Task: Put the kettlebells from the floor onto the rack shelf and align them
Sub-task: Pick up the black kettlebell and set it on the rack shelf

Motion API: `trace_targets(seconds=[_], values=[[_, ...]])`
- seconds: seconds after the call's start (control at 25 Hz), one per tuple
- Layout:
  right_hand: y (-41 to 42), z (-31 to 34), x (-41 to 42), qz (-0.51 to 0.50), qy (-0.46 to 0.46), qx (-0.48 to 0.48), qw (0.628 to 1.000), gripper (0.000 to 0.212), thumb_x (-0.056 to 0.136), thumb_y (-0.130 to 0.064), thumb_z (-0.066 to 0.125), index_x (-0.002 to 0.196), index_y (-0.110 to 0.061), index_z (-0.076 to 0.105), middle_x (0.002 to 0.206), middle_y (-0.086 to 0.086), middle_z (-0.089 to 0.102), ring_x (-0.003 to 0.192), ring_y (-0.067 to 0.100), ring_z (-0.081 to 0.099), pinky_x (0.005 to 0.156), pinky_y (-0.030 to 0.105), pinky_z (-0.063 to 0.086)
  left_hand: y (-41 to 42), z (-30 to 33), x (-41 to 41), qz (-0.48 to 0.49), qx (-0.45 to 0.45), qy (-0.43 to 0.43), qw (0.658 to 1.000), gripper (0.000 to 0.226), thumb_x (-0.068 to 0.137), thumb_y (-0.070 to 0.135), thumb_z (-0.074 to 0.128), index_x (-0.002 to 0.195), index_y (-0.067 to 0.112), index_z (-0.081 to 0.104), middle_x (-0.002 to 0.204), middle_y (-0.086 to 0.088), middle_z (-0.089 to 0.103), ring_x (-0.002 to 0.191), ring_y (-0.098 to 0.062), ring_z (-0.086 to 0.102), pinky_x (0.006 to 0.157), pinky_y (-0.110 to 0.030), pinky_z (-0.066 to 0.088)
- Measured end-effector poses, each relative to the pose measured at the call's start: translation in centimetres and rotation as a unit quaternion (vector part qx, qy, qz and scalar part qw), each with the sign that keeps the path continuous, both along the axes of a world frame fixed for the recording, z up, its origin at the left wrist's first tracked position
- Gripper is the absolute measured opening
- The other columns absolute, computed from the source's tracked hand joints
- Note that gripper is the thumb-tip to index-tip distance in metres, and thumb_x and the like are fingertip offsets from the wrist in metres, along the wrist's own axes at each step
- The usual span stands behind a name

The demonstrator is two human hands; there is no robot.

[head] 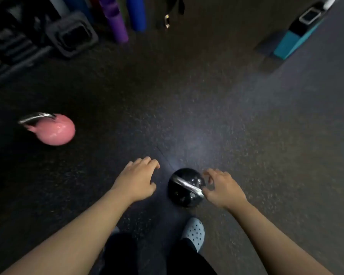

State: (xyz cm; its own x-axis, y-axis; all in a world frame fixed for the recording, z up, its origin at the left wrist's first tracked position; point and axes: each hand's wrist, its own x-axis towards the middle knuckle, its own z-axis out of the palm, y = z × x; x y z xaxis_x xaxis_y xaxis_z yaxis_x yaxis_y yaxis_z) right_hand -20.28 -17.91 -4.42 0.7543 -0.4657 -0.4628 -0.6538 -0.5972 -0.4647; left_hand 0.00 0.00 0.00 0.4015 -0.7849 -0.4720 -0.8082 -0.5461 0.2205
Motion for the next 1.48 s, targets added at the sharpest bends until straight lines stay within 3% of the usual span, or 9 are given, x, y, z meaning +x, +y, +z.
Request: trace_targets(seconds=[0.16,0.28,0.44,0.52,0.68,0.88,1.2,1.36,1.48], values=[[0.0,-12.6,-1.0,-0.001,0.121,0.024,0.992,0.057,0.080,-0.045,0.058,0.131,-0.023,0.049,0.126,0.004,0.053,0.116,0.032,0.047,0.094,0.046,0.046,-4.2,-13.5,0.1,-0.065,0.060,0.007,0.996,0.056,0.082,0.027,0.062,0.134,0.025,0.043,0.131,0.003,0.048,0.121,-0.022,0.045,0.102,-0.038,0.037],[1.2,-20.3,-1.4,-0.016,0.146,0.021,0.989,0.052,0.081,-0.041,0.059,0.128,-0.022,0.050,0.126,0.005,0.050,0.118,0.030,0.045,0.096,0.046,0.046,-5.8,-23.0,-0.8,-0.113,0.086,0.046,0.989,0.061,0.079,0.028,0.066,0.135,0.022,0.043,0.131,0.001,0.048,0.122,-0.023,0.045,0.105,-0.038,0.037],[1.0,-24.3,-0.1,-0.019,0.116,0.061,0.991,0.027,0.082,-0.028,0.068,0.107,-0.018,0.065,0.108,0.006,0.062,0.101,0.026,0.058,0.085,0.039,0.052,-7.1,-28.8,-1.1,-0.105,0.046,0.178,0.977,0.021,0.084,0.031,0.069,0.090,0.024,0.051,0.100,0.004,0.051,0.100,-0.019,0.052,0.078,-0.031,0.040],[0.9,-23.6,1.0,-0.005,0.110,0.081,0.991,0.019,0.081,-0.021,0.073,0.099,-0.018,0.068,0.097,0.003,0.067,0.088,0.021,0.064,0.078,0.032,0.053,-7.0,-29.2,0.2,-0.105,0.059,0.245,0.962,0.024,0.082,0.024,0.070,0.074,0.026,0.047,0.091,0.005,0.051,0.088,-0.019,0.055,0.072,-0.033,0.045],[0.1,-19.0,6.4,-0.004,0.109,0.104,0.989,0.006,0.076,-0.019,0.071,0.081,-0.019,0.067,0.076,-0.001,0.068,0.068,0.016,0.063,0.060,0.024,0.048,-5.9,-25.8,5.4,-0.078,0.073,0.305,0.946,0.020,0.077,0.022,0.069,0.067,0.026,0.053,0.076,0.003,0.061,0.070,-0.019,0.061,0.062,-0.033,0.047],[-1.3,-10.6,19.0,-0.006,0.087,0.113,0.990,0.008,0.067,-0.020,0.072,0.065,-0.017,0.065,0.062,0.005,0.066,0.054,0.017,0.060,0.047,0.025,0.044,-4.6,-16.8,14.9,0.035,-0.011,0.317,0.948,0.017,0.075,0.023,0.067,0.061,0.019,0.058,0.060,0.000,0.061,0.052,-0.015,0.057,0.050,-0.028,0.042],[0.5,2.4,47.9,0.097,-0.050,0.044,0.993,0.011,0.067,-0.017,0.071,0.062,-0.010,0.065,0.056,0.008,0.064,0.050,0.021,0.059,0.044,0.027,0.040,-0.1,-3.3,40.2,0.149,-0.140,0.214,0.955,0.024,0.075,0.023,0.067,0.055,0.019,0.053,0.057,-0.001,0.059,0.055,-0.017,0.061,0.052,-0.034,0.046],[1.6,7.4,62.5,0.145,-0.114,0.024,0.983,0.010,0.069,-0.018,0.072,0.061,-0.015,0.066,0.049,-0.004,0.056,0.047,0.008,0.056,0.040,0.017,0.035,2.4,2.6,53.4,0.168,-0.181,0.141,0.959,0.019,0.075,0.022,0.069,0.059,0.021,0.058,0.057,0.003,0.060,0.055,-0.009,0.061,0.050,-0.021,0.040],[2.4,9.9,73.9,0.191,-0.171,0.000,0.966,0.003,0.068,-0.017,0.074,0.067,-0.017,0.071,0.051,-0.008,0.059,0.058,0.004,0.063,0.043,0.010,0.037,4.3,6.0,63.6,0.194,-0.200,0.081,0.957,0.011,0.071,0.026,0.069,0.063,0.023,0.061,0.059,0.005,0.063,0.059,-0.008,0.063,0.053,-0.028,0.047]])
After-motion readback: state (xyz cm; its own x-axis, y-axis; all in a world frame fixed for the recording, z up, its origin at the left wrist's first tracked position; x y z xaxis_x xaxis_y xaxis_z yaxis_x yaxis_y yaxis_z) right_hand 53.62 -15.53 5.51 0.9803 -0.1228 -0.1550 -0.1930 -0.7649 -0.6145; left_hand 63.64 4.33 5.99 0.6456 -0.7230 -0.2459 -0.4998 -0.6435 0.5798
